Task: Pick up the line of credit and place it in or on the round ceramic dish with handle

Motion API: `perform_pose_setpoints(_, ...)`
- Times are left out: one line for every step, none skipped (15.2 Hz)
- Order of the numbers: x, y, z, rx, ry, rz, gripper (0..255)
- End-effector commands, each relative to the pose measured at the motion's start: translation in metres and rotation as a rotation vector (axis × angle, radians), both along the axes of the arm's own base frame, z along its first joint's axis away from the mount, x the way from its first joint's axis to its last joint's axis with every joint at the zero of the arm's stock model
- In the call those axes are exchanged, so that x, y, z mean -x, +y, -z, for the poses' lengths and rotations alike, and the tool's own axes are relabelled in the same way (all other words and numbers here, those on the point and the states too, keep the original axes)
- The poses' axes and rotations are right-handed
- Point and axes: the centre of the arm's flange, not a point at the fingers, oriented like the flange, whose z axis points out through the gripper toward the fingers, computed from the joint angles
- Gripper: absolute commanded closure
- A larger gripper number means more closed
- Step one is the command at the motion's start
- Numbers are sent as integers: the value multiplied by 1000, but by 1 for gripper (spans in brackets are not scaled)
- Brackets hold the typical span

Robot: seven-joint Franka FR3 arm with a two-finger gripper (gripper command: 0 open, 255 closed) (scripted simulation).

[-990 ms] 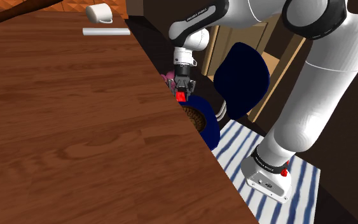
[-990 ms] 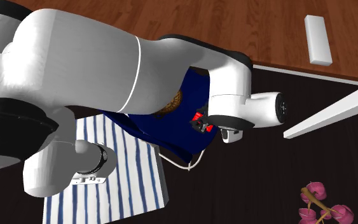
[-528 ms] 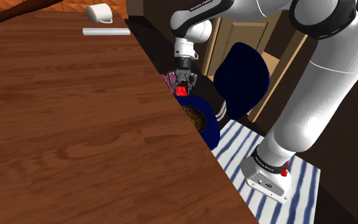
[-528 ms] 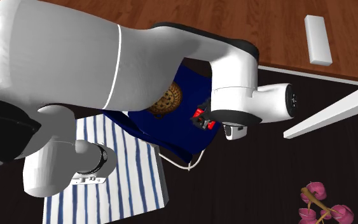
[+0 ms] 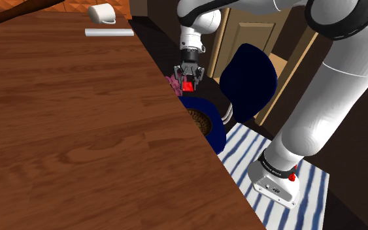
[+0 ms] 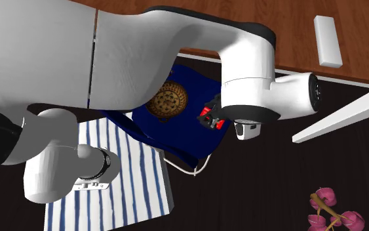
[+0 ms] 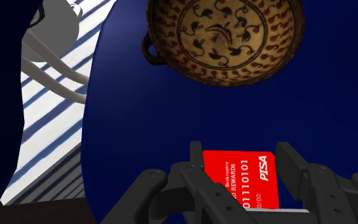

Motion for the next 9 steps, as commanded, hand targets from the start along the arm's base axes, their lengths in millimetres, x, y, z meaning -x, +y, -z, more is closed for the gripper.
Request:
perform_pose_setpoints(0,0,-11,0,0,0,255)
perform_pose_setpoints(0,0,-16,0,0,0,255)
perform_pose_setpoints(0,0,-21,0,0,0,255)
perform_pose_setpoints(0,0,-26,0,0,0,255)
perform_pose_setpoints(0,0,-31,0,0,0,255)
perform_pose_setpoints(10,9,-32,0,0,0,255)
perform_pose_setpoints(19,18,-33,0,0,0,255)
perform_pose_setpoints(29,27,-34,0,0,0,255)
perform_pose_setpoints(38,36,-34,0,0,0,255)
